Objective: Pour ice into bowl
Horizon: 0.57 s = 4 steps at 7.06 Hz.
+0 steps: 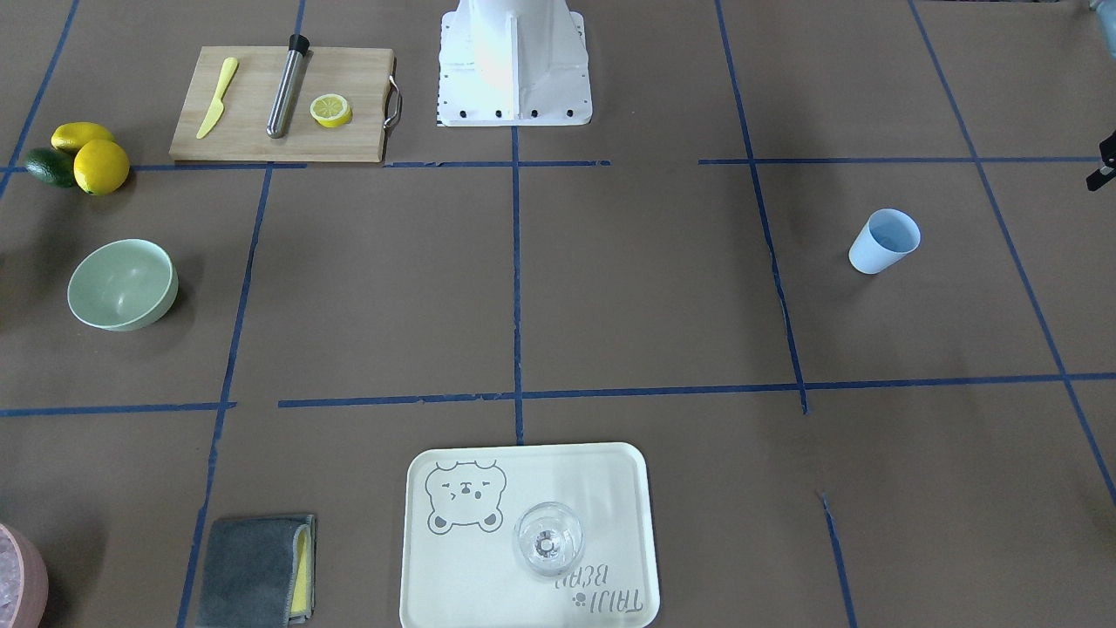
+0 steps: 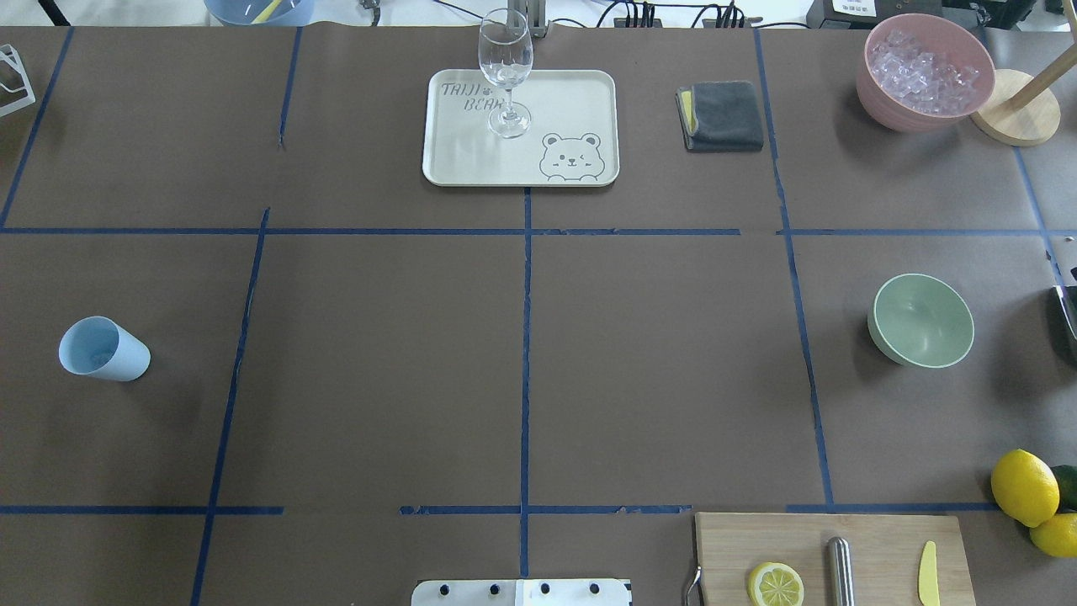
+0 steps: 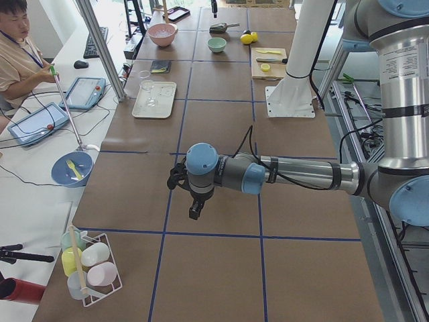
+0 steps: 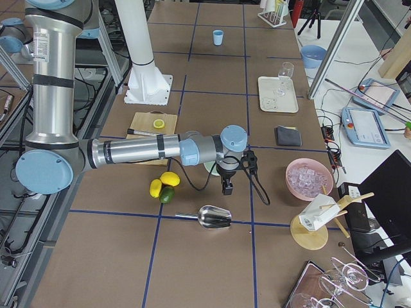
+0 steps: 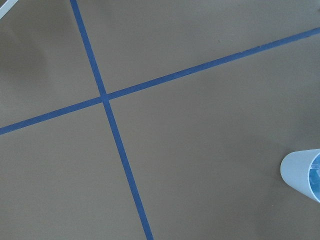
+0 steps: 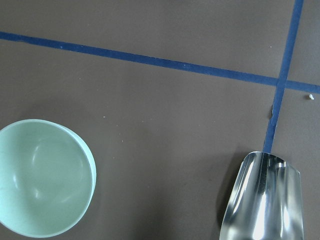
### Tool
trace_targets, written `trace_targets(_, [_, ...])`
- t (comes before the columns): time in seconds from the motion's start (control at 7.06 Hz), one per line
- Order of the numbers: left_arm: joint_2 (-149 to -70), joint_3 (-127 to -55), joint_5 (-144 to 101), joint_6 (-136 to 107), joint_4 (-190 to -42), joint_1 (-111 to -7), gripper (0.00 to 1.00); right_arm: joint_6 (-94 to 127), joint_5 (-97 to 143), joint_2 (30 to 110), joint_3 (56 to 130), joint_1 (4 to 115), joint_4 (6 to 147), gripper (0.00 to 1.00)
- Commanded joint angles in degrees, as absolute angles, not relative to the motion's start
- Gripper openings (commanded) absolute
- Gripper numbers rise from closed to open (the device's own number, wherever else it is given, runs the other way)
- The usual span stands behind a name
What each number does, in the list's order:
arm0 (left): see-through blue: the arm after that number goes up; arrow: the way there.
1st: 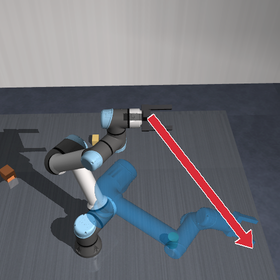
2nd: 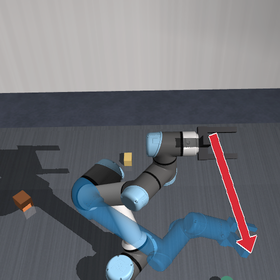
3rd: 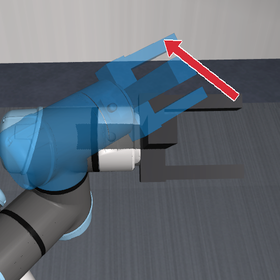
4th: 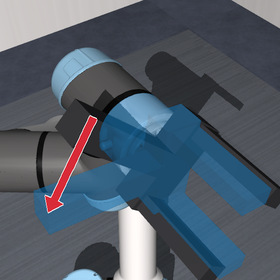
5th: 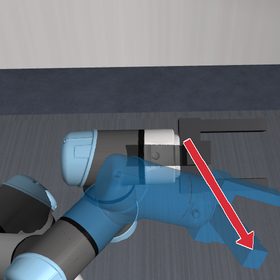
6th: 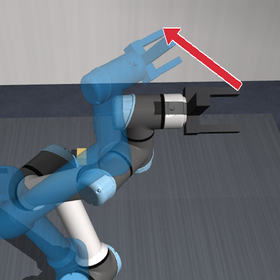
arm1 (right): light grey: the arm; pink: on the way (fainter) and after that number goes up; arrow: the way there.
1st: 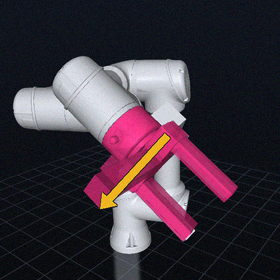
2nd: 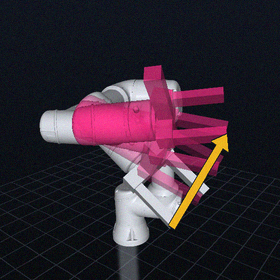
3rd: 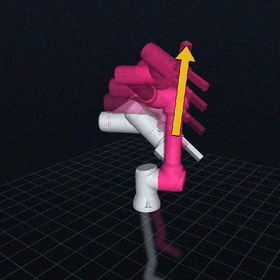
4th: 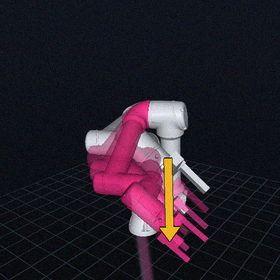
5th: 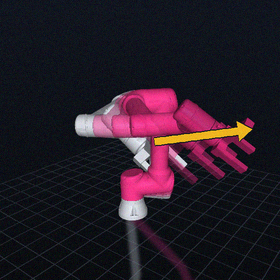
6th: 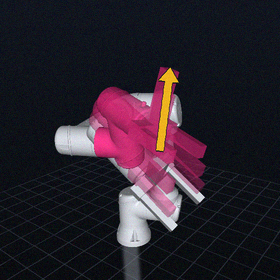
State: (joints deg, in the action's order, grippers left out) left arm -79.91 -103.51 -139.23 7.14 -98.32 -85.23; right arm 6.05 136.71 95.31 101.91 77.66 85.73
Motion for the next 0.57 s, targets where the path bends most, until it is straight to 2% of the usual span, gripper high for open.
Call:
trace_targets(0.0, [-79.54, -103.01, -139.57, 7.38, -98.44, -84.90, 1.00, 6.68, 136.93, 95.11, 101.27, 77.61, 84.46, 1.00])
trace_targets(0.28, [-79.01, -102.75, -145.06, 7.29, -100.53, -84.90, 1.00, 6.77, 138.69, 95.45, 103.01, 77.61, 84.46, 1.00])
trace_targets(0.42, [-78.84, -102.14, -148.85, 6.86, -107.59, -84.90, 1.00, 6.68, 141.21, 95.54, 103.18, 77.61, 84.46, 1.00])
